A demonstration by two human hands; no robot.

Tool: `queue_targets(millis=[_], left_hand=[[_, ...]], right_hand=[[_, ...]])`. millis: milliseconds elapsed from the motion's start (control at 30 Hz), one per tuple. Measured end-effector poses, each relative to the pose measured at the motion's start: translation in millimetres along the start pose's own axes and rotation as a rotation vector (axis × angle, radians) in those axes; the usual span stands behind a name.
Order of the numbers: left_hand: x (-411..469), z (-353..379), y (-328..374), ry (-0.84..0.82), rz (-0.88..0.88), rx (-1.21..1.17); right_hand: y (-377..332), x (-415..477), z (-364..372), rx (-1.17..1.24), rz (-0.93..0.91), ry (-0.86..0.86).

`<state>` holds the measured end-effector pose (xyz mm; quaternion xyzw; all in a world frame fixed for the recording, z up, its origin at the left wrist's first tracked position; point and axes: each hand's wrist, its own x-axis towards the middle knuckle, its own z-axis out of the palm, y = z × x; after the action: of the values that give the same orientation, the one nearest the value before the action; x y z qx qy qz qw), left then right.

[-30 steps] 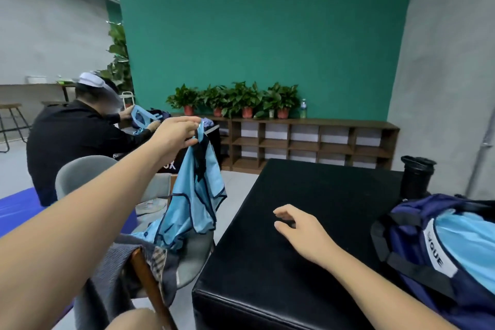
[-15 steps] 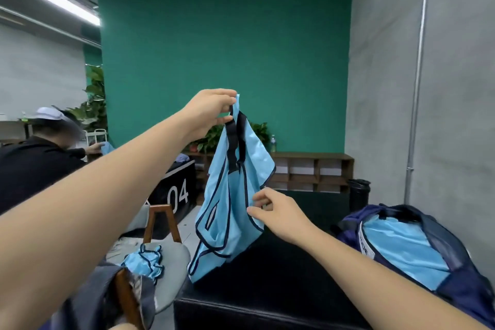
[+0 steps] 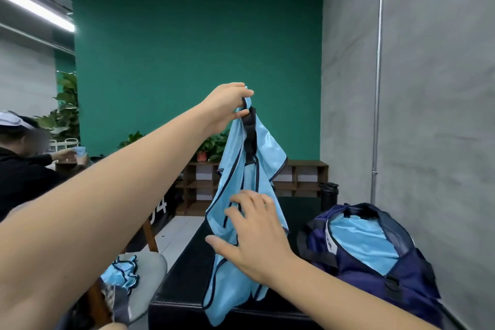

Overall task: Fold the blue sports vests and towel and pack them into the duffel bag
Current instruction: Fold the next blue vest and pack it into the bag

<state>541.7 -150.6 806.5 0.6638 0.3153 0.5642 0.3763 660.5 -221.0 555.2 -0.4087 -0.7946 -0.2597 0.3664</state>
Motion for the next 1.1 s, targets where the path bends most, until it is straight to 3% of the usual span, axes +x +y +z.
queue_targets(millis=[200,267,367,700,900,1100], left_hand=[[-4,10,-2,-0.002,-0.031,0.018],[-6,12,-7,-0.011,-0.039,0.019],[-9,11,-16,-0.013,-0.080,-0.048],[-27,1,-87,-0.229,-0.238,0.015],[-68,-7,-106,-0.186,-0.184,0.088],[-136,1,-133,0.043,-0.065,0.330]], right_hand=[[35,-13,2,-0.190,-0.134,-0.106],[41,-11,-9,-0.063,-0.056,-0.169],[47,2,-36,0.356,0.204,-0.282],[64,76,-84,1.134,0.792,-0.166],[86,102,-77,1.313,0.927,-0.087],[99,125,-73,1.309,0.993,0.033]])
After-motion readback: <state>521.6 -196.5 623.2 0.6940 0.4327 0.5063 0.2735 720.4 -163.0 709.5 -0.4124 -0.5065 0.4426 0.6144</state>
